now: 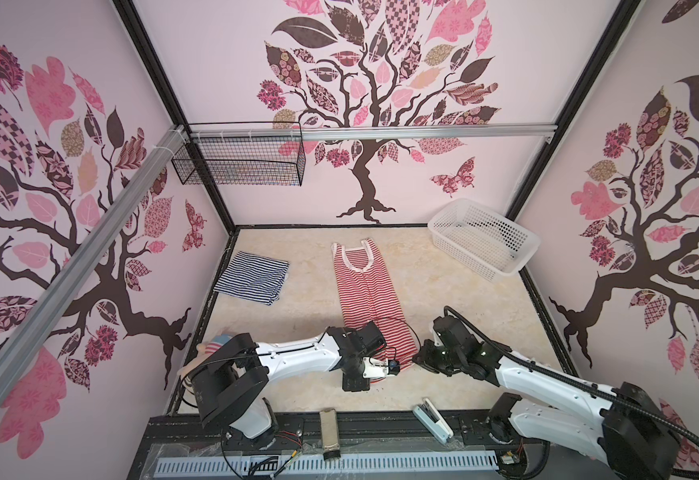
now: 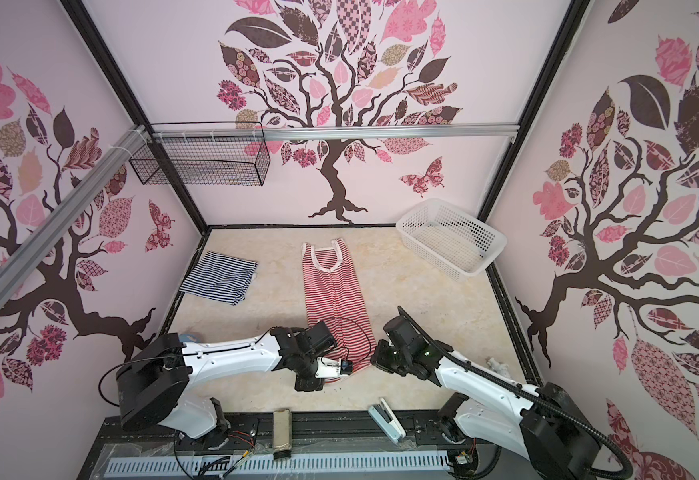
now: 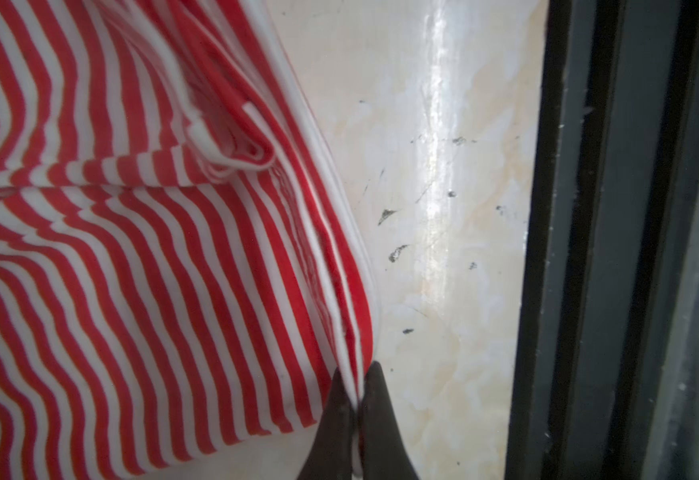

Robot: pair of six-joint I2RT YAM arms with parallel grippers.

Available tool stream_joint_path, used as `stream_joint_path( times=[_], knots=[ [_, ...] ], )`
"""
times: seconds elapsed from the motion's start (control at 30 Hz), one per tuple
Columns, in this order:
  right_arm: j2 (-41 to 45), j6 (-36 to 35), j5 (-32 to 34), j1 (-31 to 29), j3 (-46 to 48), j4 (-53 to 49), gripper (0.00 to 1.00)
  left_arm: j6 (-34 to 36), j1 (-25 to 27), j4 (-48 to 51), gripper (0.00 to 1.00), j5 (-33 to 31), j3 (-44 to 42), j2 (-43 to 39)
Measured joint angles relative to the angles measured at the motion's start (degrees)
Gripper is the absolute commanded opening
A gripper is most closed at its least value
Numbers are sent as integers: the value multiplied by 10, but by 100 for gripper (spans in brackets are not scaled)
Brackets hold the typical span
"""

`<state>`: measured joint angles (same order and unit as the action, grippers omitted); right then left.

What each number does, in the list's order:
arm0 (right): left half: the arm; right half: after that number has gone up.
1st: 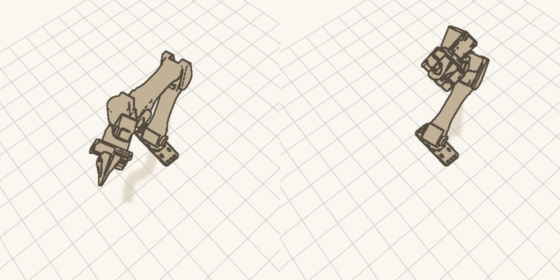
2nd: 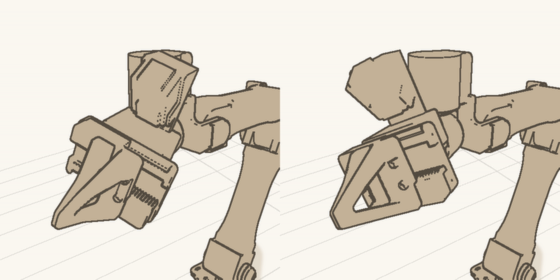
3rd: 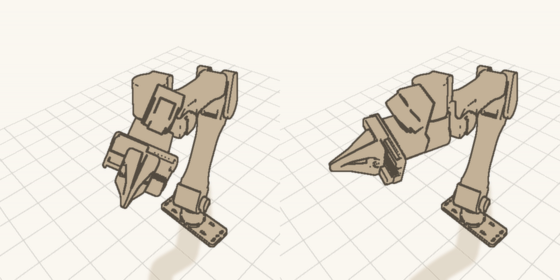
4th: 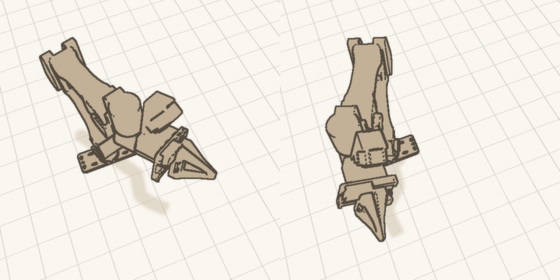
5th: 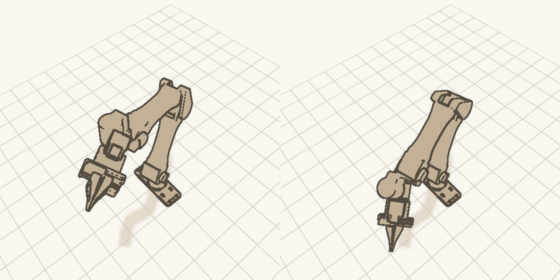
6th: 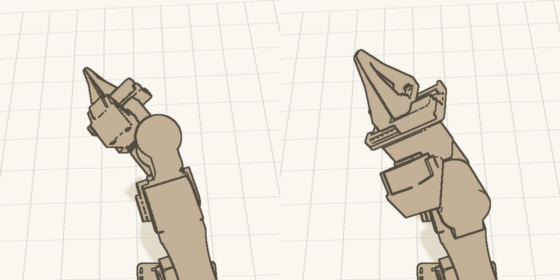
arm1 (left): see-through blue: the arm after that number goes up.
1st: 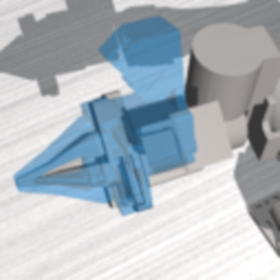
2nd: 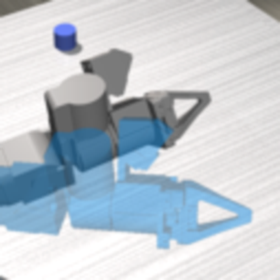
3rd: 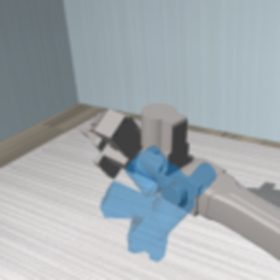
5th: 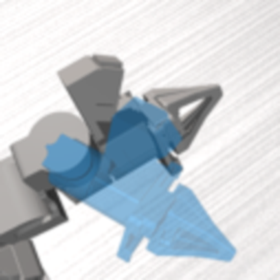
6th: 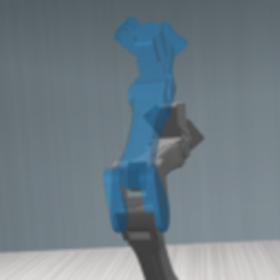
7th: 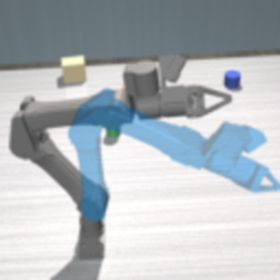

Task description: Fold and stack the tank tops

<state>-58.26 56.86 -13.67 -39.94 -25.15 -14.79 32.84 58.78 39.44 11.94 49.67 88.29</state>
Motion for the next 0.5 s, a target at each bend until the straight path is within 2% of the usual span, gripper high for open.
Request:
stream_joint_path(
  times=[0.3, 0.5],
  knots=[
    [130, -3, 19, 0, -79, -120, 0, -1, 0, 97, 0, 98, 71, -78],
    [128, -20, 22, 0, -164, -166, 0, -9, -11, 135, 0, 140, 117, -115]
  ],
)
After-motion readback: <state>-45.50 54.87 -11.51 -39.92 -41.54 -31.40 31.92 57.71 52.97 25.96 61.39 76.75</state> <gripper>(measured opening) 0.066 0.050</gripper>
